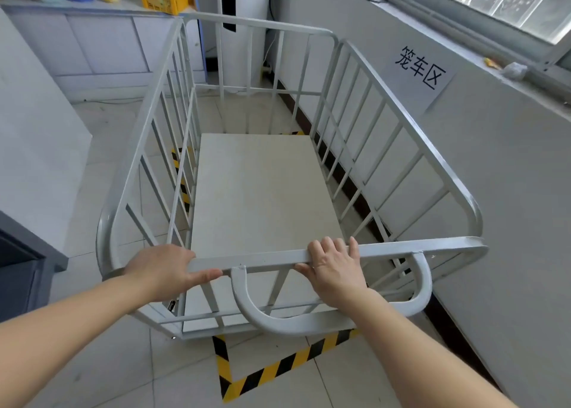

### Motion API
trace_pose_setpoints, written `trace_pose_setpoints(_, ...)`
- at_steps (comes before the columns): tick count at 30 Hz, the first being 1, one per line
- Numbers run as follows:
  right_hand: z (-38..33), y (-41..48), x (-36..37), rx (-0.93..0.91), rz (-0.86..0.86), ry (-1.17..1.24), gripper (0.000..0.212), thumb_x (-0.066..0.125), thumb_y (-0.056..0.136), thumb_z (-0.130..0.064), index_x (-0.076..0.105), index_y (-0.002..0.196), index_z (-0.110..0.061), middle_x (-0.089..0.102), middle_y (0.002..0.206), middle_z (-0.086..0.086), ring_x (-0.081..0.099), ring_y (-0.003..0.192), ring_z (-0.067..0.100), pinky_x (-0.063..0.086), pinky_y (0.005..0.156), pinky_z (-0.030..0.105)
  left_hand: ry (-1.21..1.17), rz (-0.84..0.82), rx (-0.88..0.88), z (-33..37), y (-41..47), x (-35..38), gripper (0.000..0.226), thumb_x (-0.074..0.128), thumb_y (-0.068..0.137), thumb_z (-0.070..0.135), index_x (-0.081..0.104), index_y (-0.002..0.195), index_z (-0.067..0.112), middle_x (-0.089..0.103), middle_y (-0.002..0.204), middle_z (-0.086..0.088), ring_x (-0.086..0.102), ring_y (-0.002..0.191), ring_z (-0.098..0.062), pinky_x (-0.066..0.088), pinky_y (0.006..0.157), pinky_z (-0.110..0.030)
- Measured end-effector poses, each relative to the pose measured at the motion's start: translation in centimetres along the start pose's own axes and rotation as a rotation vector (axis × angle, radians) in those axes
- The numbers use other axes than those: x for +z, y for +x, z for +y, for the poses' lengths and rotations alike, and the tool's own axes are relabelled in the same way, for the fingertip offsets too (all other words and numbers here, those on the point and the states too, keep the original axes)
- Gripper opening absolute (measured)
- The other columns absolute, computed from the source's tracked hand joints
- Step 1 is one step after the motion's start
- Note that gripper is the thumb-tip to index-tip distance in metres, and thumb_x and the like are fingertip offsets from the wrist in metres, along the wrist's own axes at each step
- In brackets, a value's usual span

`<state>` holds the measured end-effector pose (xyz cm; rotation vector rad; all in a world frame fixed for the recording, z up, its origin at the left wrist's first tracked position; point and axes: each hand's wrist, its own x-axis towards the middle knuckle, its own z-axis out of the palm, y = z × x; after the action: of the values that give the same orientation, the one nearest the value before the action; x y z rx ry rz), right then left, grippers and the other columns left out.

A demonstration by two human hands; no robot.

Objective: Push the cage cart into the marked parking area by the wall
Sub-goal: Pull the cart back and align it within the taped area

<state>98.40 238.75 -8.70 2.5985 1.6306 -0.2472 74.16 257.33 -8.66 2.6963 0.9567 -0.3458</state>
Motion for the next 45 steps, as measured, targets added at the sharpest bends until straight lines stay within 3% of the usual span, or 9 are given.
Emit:
trace_pose_setpoints(5, 0.1, -0.1, 0.4, -0.010, 0.001, 0.002, 0.046, 0.023, 0.090, -0.062, 0.042, 0.103, -0.022, 0.045, 0.104, -0.001, 0.040, 0.108, 0.025, 0.009, 0.111, 0.054, 0.026, 0.034, -0.002, -0.1, -0.1, 0.5, 0.103, -0.003, 0.048, 0.100, 0.059, 0.074, 0.023, 0.061, 0.069, 0.007, 0.058, 0.063, -0.009, 0.044, 0.054, -0.026)
trace_pose_setpoints(18, 0.3, -0.1, 0.1, -0.025, 0.000, -0.042, 0.050, 0.017, 0.088, -0.064, 0.040, 0.103, -0.023, 0.043, 0.101, -0.002, 0.042, 0.105, 0.025, 0.017, 0.108, 0.052, 0.009, -0.024, -0.060, 0.3, -0.4, -0.2, 0.109, 0.002, 0.046, 0.100, 0.065, 0.082, 0.019, 0.065, 0.073, 0.003, 0.061, 0.067, -0.013, 0.049, 0.058, -0.031)
trace_pose_setpoints(21, 0.2, -0.4, 0.3, -0.026, 0.011, -0.058, 0.060, 0.006, 0.082, -0.068, 0.040, 0.103, -0.023, 0.041, 0.099, -0.003, 0.042, 0.104, 0.025, 0.018, 0.108, 0.051, 0.026, -0.015, -0.066, 0.5, -0.6, 0.0, 0.104, 0.006, 0.049, 0.098, 0.063, 0.079, 0.017, 0.064, 0.073, 0.002, 0.060, 0.068, -0.014, 0.047, 0.058, -0.032)
trace_pose_setpoints(25, 0.3, -0.4, 0.3, -0.047, 0.045, -0.068, 0.087, -0.024, 0.066, -0.075, 0.039, 0.101, -0.026, 0.039, 0.095, -0.006, 0.042, 0.100, 0.023, 0.021, 0.106, 0.050, 0.026, -0.046, -0.067, 0.5, -0.4, 0.0, 0.105, 0.006, 0.048, 0.099, 0.063, 0.081, 0.017, 0.063, 0.072, 0.002, 0.060, 0.068, -0.014, 0.045, 0.056, -0.031)
trace_pose_setpoints(28, 0.3, -0.2, 0.2, -0.025, 0.013, -0.068, 0.072, -0.006, 0.075, -0.072, 0.040, 0.103, -0.024, 0.042, 0.099, -0.004, 0.043, 0.103, 0.024, 0.021, 0.106, 0.050, 0.024, -0.052, -0.089, 0.8, -0.6, -0.4, 0.097, 0.011, 0.053, 0.096, 0.060, 0.077, 0.017, 0.061, 0.071, 0.003, 0.058, 0.066, -0.014, 0.044, 0.057, -0.031)
trace_pose_setpoints(32, 0.5, -0.5, 1.1, -0.049, 0.063, -0.091, 0.084, -0.022, 0.069, -0.074, 0.040, 0.097, -0.025, 0.036, 0.091, -0.005, 0.042, 0.095, 0.023, 0.025, 0.102, 0.050, 0.043, -0.051, -0.085, 0.8, -0.9, -0.1, 0.100, 0.008, 0.050, 0.096, 0.061, 0.079, 0.017, 0.061, 0.071, 0.004, 0.058, 0.068, -0.014, 0.049, 0.062, -0.033)
trace_pose_setpoints(36, 0.5, -0.1, 0.4, -0.036, 0.004, -0.087, 0.069, -0.005, 0.077, -0.071, 0.040, 0.101, -0.025, 0.036, 0.094, -0.006, 0.042, 0.099, 0.023, 0.025, 0.103, 0.048, 0.037, -0.065, -0.087, 0.7, -0.4, -0.3, 0.098, 0.007, 0.049, 0.097, 0.058, 0.074, 0.017, 0.060, 0.070, 0.003, 0.058, 0.066, -0.015, 0.046, 0.059, -0.032)
trace_pose_setpoints(40, 0.5, -0.4, 0.3, -0.036, -0.034, -0.106, 0.082, -0.020, 0.067, -0.074, 0.037, 0.100, -0.026, 0.034, 0.094, -0.006, 0.041, 0.100, 0.022, 0.023, 0.105, 0.048, 0.047, -0.073, -0.103, 0.8, -0.7, -0.2, 0.096, 0.009, 0.052, 0.096, 0.058, 0.076, 0.017, 0.059, 0.070, 0.003, 0.057, 0.065, -0.014, 0.044, 0.057, -0.030)
trace_pose_setpoints(45, 0.3, -0.3, -0.2, -0.008, -0.092, -0.061, 0.051, 0.017, 0.090, -0.064, 0.040, 0.110, -0.023, 0.043, 0.106, -0.001, 0.040, 0.111, 0.025, 0.012, 0.111, 0.052, 0.025, -0.111, -0.155, 1.2, -0.9, -0.4, 0.079, 0.019, 0.065, 0.091, 0.055, 0.085, 0.025, 0.059, 0.077, 0.007, 0.056, 0.073, -0.011, 0.048, 0.066, -0.031)
